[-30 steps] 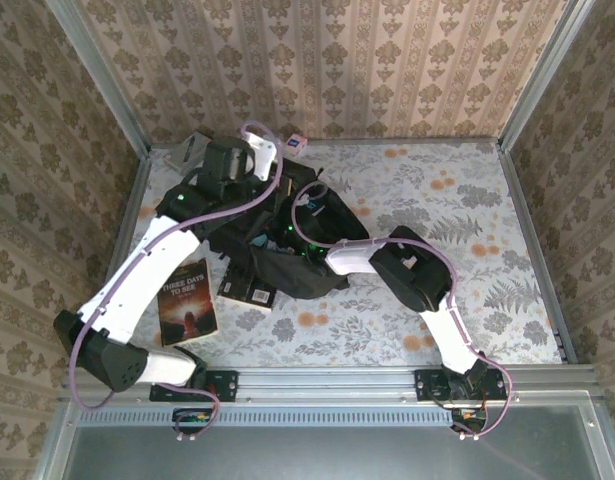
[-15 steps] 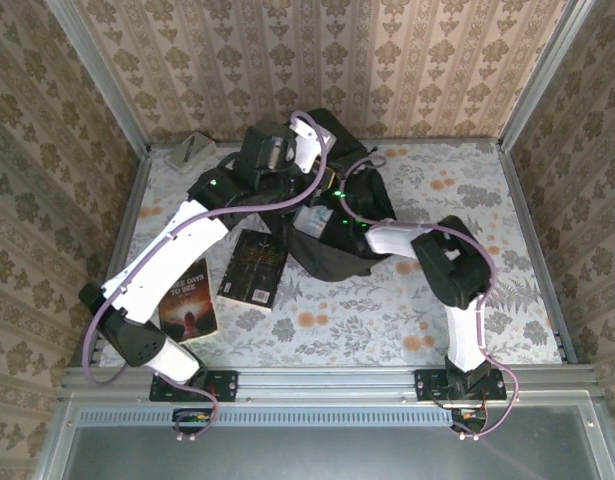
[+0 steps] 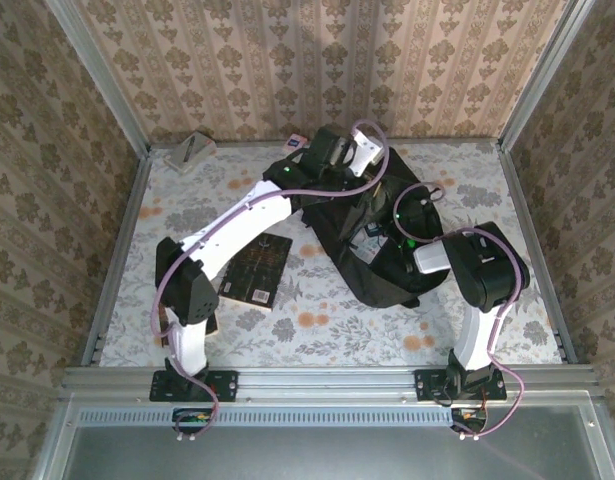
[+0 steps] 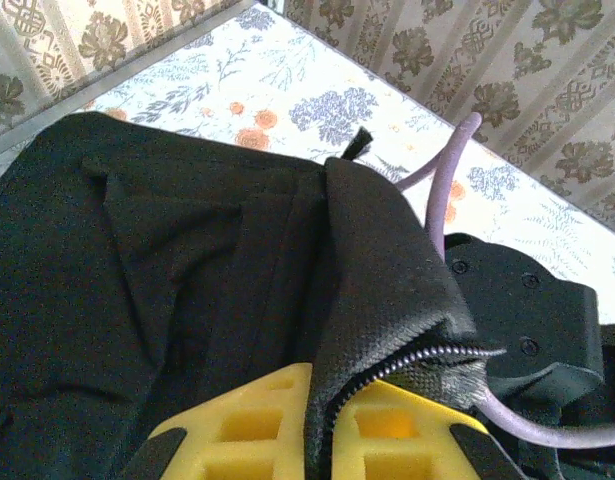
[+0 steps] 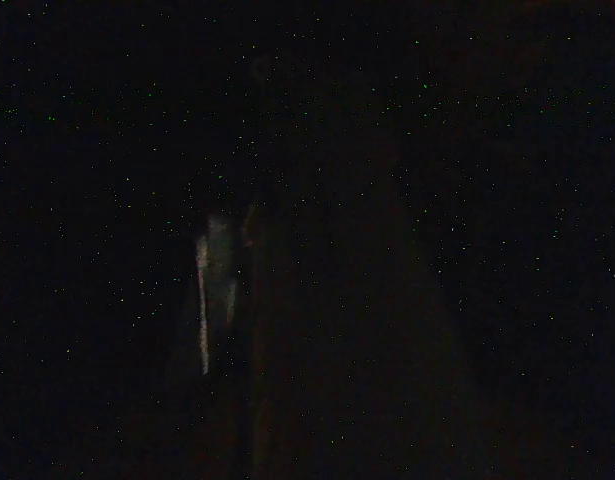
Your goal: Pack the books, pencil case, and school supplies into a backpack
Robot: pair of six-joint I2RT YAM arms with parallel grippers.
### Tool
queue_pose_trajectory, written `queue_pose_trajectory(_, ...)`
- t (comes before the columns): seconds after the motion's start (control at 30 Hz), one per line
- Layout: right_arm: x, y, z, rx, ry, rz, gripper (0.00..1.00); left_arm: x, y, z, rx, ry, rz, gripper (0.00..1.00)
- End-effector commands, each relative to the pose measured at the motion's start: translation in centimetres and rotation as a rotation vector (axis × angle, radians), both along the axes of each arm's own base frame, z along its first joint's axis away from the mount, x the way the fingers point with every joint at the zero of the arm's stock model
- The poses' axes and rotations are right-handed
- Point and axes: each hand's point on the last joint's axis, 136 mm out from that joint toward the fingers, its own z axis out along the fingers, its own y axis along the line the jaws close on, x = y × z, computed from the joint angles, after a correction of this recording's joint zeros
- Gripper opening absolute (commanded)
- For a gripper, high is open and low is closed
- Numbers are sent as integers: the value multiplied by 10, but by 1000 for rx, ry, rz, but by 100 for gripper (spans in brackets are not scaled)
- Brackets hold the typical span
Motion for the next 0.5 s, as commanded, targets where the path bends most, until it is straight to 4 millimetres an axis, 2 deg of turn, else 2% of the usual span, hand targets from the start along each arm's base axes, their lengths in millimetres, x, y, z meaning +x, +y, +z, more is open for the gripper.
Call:
queue_pose_trajectory(0.0, -12, 3, 26, -13, -67, 50, 61, 9, -6, 17, -45, -16, 30, 0)
queue_pose_trajectory(0.1, -31, -5, 30, -48, -51, 56, 67, 16, -2, 15, -45, -10, 59, 0)
queue_pose_trajectory(0.27, -76, -16, 41, -185, 11, 95, 69, 16, 0, 14, -63, 15, 57, 0)
queue_pose_trajectory(0.3, -85, -20, 48, -205, 0, 87, 70, 15, 0, 14, -66, 20, 55, 0)
queue_pose_trajectory(0.4, -110, -38, 48, -276, 32, 45, 80, 13, -2, 12, -74, 32, 48, 0)
queue_pose_trajectory(0.47, -120, -41, 48, -305, 46, 58, 82, 13, -3, 10, -78, 40, 48, 0)
